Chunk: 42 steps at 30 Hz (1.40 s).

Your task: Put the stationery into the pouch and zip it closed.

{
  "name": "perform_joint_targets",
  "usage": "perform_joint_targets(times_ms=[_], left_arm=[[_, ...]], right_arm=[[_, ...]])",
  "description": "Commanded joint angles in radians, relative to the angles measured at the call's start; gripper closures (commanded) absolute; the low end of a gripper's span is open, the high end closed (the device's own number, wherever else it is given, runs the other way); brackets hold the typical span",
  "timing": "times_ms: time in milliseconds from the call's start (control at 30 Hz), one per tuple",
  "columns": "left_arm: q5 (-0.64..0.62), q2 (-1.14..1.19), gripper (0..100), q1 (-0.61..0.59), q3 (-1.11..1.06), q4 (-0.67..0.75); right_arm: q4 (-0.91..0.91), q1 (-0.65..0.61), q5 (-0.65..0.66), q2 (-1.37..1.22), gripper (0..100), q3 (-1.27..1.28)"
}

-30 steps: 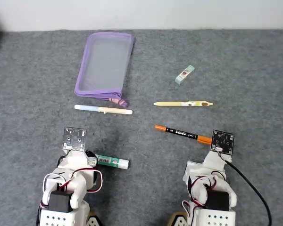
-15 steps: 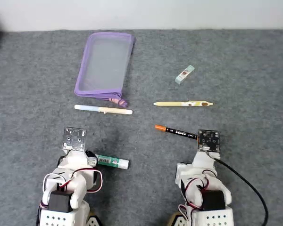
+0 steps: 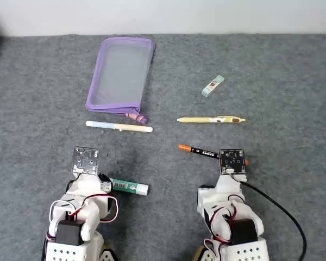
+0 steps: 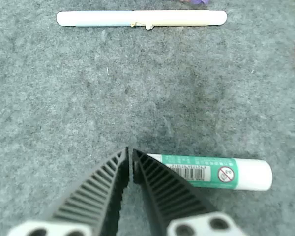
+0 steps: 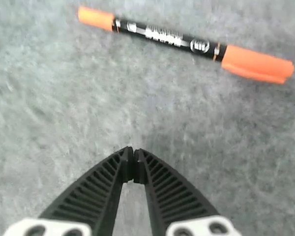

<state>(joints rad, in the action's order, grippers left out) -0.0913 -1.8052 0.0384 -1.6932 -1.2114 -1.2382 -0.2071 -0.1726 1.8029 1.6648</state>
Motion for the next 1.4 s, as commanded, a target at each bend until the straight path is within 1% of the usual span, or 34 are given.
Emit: perform_joint_targets(times_ms=[0, 167, 267, 400, 567, 667, 833, 933, 1033, 1167, 1233, 1367], left_arm=[[-0.008, -0.009, 99, -0.005, 0.010, -0.009], [-0.008, -0.009, 99, -0.005, 0.010, -0.009], [-0.008, -0.009, 99, -0.005, 0.010, -0.009], [-0.008, -0.009, 99, -0.005, 0.010, -0.009], [-0.008, -0.009, 99, -0.005, 0.010, -0.009], [-0.008, -0.009, 99, -0.005, 0.010, -0.009], [-0.008, -0.009, 99, -0.005, 0.010, -0.009], [-0.008, -0.009, 99, -0.005, 0.010, -0.009], [-0.008, -0.009, 99, -0.005, 0.010, -0.009], [-0.008, -0.009, 99, -0.005, 0.010, -0.009], [-0.008, -0.009, 99, -0.005, 0.010, -0.009], [-0.008, -0.009, 99, -0.005, 0.010, -0.009]], right_arm=[[0.070, 0.007, -0.005, 0.007, 99.1, -0.029], [0.079, 0.015, 0.080, 0.002, 99.1, -0.181], [0.081, 0.008, 0.109, -0.058, 99.1, -0.282], [0.081, 0.007, 0.109, -0.289, 99.1, -0.451], [0.081, -0.077, 0.123, -0.677, 98.8, -0.721], [0.091, -0.148, 0.230, -0.885, 98.7, -0.833], [0.251, -0.170, 0.460, -1.130, 98.7, -0.928], [0.309, -0.200, 0.528, -1.228, 98.6, -0.988], [0.321, -0.234, 0.528, -1.343, 93.9, -1.079], [0.314, -0.259, 0.528, -1.540, 80.5, -1.220], [0.321, -0.259, 0.528, -1.633, 75.5, -1.287], [0.321, -0.271, 0.526, -1.801, 73.4, -1.441]])
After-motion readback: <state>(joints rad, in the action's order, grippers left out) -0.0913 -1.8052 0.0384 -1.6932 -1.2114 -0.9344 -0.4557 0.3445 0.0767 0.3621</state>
